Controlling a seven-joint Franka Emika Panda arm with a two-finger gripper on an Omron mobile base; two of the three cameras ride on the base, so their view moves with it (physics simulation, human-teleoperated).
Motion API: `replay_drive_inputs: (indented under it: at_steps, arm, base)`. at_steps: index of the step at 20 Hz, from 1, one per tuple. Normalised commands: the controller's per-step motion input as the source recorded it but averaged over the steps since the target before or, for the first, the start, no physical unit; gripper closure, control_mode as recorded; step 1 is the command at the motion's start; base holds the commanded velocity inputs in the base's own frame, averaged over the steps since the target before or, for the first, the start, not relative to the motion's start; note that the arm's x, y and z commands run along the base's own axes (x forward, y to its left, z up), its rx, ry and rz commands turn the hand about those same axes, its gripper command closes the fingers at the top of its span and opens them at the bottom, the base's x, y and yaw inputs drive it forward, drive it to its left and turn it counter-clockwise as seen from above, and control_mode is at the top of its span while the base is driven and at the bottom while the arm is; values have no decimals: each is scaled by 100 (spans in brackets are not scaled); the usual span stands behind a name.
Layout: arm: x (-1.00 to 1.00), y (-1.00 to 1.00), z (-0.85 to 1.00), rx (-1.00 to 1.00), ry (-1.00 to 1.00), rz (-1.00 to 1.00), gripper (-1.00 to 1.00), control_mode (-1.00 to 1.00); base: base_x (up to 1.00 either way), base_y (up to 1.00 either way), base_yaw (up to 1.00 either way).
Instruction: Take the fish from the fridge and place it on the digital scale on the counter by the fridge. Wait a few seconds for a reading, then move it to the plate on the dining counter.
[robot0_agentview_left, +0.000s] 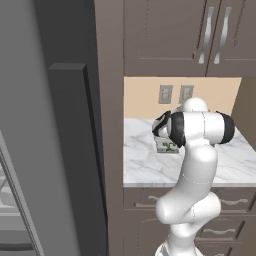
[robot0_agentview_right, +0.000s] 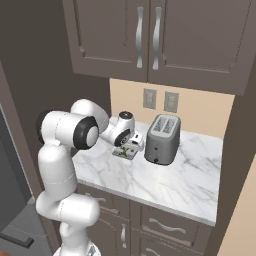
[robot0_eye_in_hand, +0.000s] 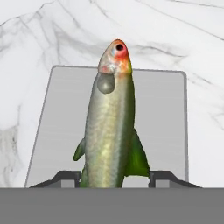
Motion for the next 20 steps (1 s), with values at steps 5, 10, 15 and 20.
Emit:
replay_drive_inputs:
  at_steps: [5, 10, 15, 20]
  arm:
    - [0, 0, 0, 0, 1, 0, 100, -100]
    - [-3, -6, 0, 0, 1, 0, 100, -100]
    - [-11, -19, 4, 0, 0, 0, 100, -100]
    - [-61, -11, 48, 0, 0, 0, 100, -100]
  base:
    - [0, 0, 0]
    - [0, 0, 0]
    - [0, 0, 0]
    - [0, 0, 0]
